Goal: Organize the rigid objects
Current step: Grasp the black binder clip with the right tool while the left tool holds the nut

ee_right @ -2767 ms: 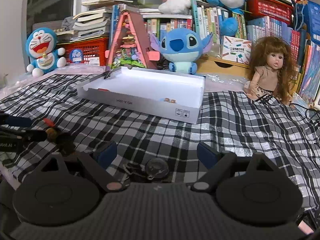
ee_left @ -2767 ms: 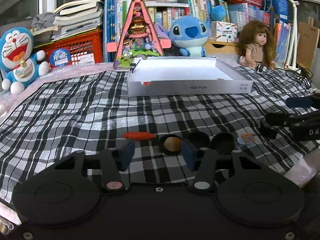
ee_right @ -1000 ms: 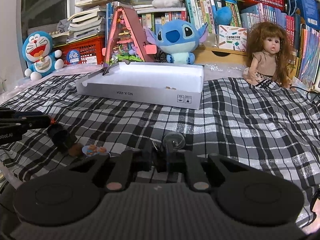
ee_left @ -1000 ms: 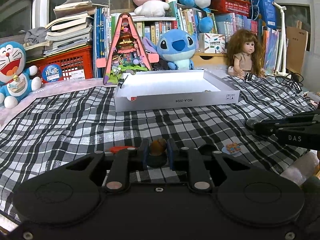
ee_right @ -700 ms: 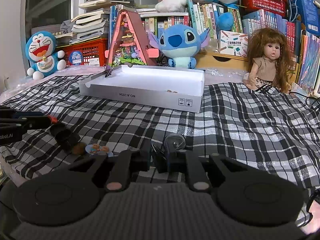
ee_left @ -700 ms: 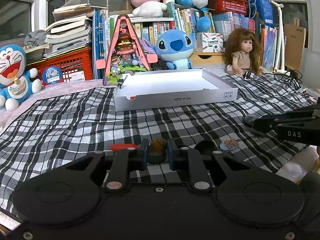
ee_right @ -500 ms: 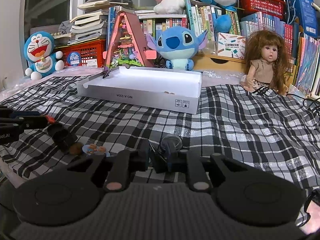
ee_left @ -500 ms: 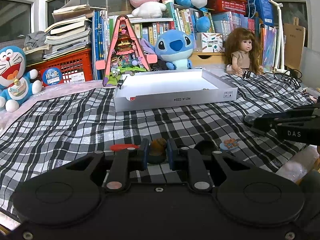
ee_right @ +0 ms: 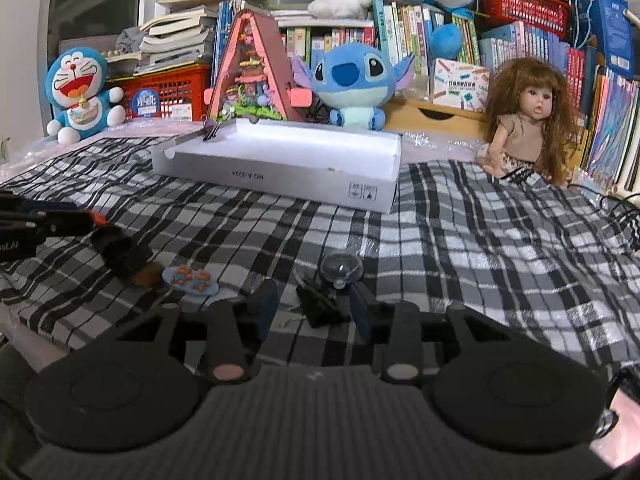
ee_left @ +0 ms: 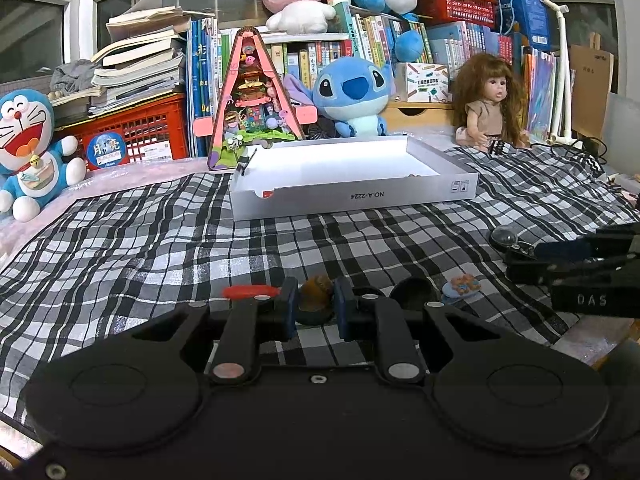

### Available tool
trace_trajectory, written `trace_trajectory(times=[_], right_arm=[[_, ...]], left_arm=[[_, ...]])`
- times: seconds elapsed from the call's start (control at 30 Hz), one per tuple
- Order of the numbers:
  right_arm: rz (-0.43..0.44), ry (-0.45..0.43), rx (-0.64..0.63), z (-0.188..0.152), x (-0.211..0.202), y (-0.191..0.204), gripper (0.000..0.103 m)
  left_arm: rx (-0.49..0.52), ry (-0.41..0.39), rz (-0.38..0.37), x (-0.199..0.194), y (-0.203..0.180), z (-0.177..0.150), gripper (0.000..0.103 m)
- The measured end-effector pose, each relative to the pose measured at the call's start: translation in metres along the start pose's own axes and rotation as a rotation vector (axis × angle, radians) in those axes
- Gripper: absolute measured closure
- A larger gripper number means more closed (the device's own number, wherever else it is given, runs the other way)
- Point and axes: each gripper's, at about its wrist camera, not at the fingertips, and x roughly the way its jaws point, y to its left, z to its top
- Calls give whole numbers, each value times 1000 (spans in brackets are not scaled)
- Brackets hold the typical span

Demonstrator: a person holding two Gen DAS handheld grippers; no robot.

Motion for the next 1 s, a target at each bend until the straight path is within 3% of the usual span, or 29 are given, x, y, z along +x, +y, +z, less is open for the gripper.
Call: trace_trajectory(times=[0.3,0.47,0.53,0.57,0.6,0.67,0.7,1.0], right_arm=[[-18,8,30,-2,9,-2,29],[-28,0,40,-5,11,-2,28],[-30,-3,38,-6,9,1,36],[-21,-5,39,-6,8,2,49],[-18,-8,38,-6,7,4,54],[-12,-21,33,-6,4,6,58],[-9,-25,32,-5,3,7,75],[-1,-48,33,3,-5,9,79]], left_arm=[[0,4,-1,1,1,0,85],[-1,4,-2,1,1,0,85],[0,3,-2,1,1,0,85],[0,2,-2,1,1,0,85],[0,1,-3,1,-1,-1,85],[0,0,-4,2,-2,-2,85],[-1,-1,-4,3,-3,-2,85],[-11,-4,-7,6,-6,6,85]])
